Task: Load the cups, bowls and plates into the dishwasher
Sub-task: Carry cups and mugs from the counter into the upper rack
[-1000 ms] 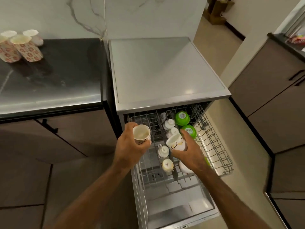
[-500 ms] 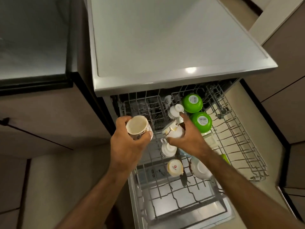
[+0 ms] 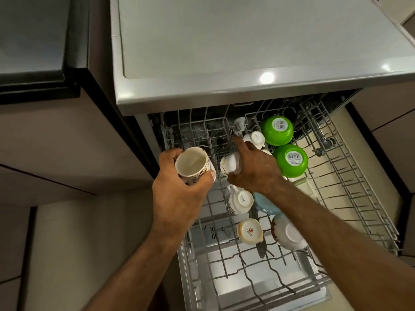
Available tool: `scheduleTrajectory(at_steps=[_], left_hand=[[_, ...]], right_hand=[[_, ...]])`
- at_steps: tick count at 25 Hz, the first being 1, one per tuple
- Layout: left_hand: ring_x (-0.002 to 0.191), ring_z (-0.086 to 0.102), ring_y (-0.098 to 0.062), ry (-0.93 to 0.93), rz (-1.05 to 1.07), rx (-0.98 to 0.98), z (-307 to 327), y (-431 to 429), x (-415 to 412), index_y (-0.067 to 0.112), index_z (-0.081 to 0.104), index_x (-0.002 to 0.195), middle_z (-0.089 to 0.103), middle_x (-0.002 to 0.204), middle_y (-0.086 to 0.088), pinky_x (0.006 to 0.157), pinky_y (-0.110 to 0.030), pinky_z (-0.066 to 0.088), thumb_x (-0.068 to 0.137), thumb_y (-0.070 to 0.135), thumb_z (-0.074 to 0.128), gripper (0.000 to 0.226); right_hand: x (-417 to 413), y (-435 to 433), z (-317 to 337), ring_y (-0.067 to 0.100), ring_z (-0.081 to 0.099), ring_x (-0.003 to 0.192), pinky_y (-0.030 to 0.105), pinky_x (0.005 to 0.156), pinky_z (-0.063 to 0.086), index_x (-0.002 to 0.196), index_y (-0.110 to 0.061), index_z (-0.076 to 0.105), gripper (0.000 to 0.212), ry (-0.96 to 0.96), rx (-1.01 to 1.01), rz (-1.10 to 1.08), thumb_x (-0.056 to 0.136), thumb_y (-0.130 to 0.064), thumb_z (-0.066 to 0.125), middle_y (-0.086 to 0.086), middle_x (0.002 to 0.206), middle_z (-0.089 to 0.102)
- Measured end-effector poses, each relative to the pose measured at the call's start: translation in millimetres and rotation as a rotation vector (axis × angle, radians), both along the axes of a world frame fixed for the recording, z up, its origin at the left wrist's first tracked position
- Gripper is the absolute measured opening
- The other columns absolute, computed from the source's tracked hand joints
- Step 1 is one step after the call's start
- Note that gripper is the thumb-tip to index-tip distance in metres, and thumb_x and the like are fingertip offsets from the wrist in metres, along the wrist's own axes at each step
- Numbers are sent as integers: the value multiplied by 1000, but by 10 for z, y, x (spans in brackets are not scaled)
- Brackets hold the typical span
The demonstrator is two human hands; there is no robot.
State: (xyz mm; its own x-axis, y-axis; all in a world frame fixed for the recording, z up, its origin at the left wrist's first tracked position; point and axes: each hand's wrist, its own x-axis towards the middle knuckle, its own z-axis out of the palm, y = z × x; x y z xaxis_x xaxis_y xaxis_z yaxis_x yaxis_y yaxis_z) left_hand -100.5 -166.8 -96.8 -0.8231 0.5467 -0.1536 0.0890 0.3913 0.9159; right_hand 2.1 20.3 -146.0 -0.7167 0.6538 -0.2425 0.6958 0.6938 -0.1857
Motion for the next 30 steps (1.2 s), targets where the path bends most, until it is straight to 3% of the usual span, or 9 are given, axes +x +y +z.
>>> scheduleTrajectory(at_steps=[5,10,15,19,22,26,28,30], left_hand=[[88,65,3,6,-24,-9,-44,51,-16,32,48,127,60,101,20,69,-10,54,76,37,87,65],[89,65,2,7,-39,-8,-107,79,-45,33,48,127,59,102,20,70,-13,56,75,38,88,65],[92,58,21,1,-35,-14,-141,129,-71,34,49,125,61,102,21,67,-4,50,71,45,88,67],[90,65,3,-56,-30,-15,-194,194,-89,31,50,127,62,105,16,66,-9,52,73,45,87,67],[89,66,-1,-82,-33,-6,-235,260,-86,30,50,127,62,104,15,64,-10,54,75,43,87,65],[92,68,-5,-76,-46,-12,-306,340,-82,25,53,126,64,107,12,67,-13,57,75,42,86,63],[93,68,-6,-95,-48,-2,-348,370,-88,22,55,125,65,109,9,66,-10,55,77,41,85,59],[94,69,-6,-140,-44,6,-400,411,-82,20,56,124,68,110,7,66,-8,53,80,40,83,56]], right_hand=[[-57,59,-201,34,67,102,38,73,51,157,-28,12,112,-34,62,103,68,-43,80,4,128,63],[-36,81,-407,35,60,109,39,85,49,159,-27,15,111,36,36,141,71,-41,82,10,121,66],[-2,113,-512,30,47,123,41,98,44,159,-27,20,108,98,-31,147,72,-42,83,11,125,63],[14,130,-477,30,53,121,35,95,46,156,-25,29,100,186,-123,84,74,-28,86,13,128,61],[56,113,-530,30,53,123,35,94,46,155,-26,32,97,215,-119,69,74,-30,86,13,130,60],[91,102,-558,29,44,135,38,106,43,154,-20,34,99,240,-100,77,71,-29,88,11,145,52],[100,56,-510,28,41,139,38,114,38,151,-15,40,97,381,-74,22,68,-20,90,11,151,46],[79,-16,-400,18,42,139,32,114,36,151,-18,38,96,559,-266,-128,68,-13,87,4,152,45]])
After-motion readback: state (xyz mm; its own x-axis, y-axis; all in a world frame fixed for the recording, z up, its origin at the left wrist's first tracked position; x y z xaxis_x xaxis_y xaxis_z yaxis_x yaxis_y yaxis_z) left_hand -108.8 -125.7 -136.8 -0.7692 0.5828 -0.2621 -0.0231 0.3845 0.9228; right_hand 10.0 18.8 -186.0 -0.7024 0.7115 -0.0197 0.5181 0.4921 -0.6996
